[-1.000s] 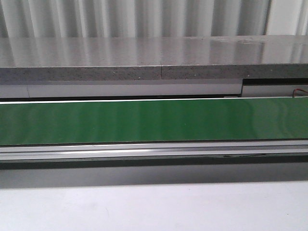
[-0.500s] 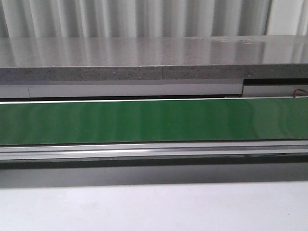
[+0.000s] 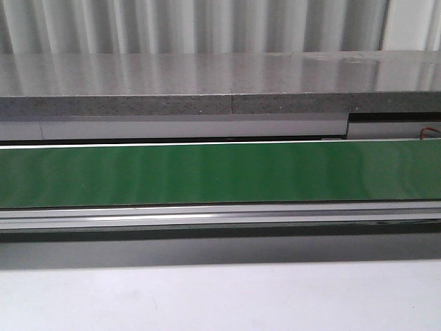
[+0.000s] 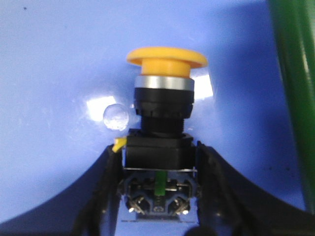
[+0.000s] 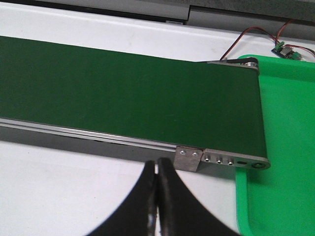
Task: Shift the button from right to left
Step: 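Lower the held button into the blue tray with the left gripper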
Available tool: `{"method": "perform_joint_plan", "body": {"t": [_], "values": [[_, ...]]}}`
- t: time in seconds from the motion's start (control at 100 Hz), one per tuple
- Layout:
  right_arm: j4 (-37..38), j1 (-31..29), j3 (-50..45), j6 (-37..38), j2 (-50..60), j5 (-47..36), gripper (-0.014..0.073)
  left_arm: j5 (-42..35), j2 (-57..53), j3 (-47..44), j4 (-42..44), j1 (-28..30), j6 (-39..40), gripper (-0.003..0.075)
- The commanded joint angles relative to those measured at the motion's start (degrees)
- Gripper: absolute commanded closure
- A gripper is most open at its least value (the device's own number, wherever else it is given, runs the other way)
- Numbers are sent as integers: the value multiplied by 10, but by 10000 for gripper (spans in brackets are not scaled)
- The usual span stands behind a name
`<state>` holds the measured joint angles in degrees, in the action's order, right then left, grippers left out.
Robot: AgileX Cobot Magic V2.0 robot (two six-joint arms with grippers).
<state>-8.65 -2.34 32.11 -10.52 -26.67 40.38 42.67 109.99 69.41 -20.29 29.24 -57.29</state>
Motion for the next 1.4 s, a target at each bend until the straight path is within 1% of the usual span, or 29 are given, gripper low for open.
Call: {"method": "perform_joint_plan", "body": {"t": [0.0,0.04,0.11,0.16,0.28,0.33,0.38,0.42,0.67,0.74,0.94,1.26,1.39], "values": [[1,-1,15,-5,-2,-37,662,6,-27,15,-12,0,-8,699],[1,-1,15,-5,-2,-37,662,8,-27,15,-12,0,-8,673],[1,-1,15,-5,-2,-37,662,8,-27,15,-12,0,-8,603],[1,-1,15,-5,-2,-37,662,8,-27,15,-12,1,-8,544],[1,-1,15,-5,-2,-37,662,9,-27,15,-12,9,-8,368],[1,-1,15,-5,-2,-37,662,8,-27,15,-14,12,-7,307],[1,-1,15,-5,-2,-37,662,8,-27,15,-14,15,-7,263],[1,-1,15,-5,-2,-37,662,5,-27,15,-14,17,-7,243],[1,-1,15,-5,-2,-37,662,1,-28,15,-14,17,-7,235],[1,-1,15,-5,-2,-37,662,-1,-34,19,-29,17,-7,236],[1,-1,15,-5,-2,-37,662,3,-84,36,-39,17,-7,236],[1,-1,15,-5,-2,-37,662,17,-192,28,-134,7,-7,236],[1,-1,15,-5,-2,-37,662,-8,-248,-6,-164,-12,-10,236]]}}
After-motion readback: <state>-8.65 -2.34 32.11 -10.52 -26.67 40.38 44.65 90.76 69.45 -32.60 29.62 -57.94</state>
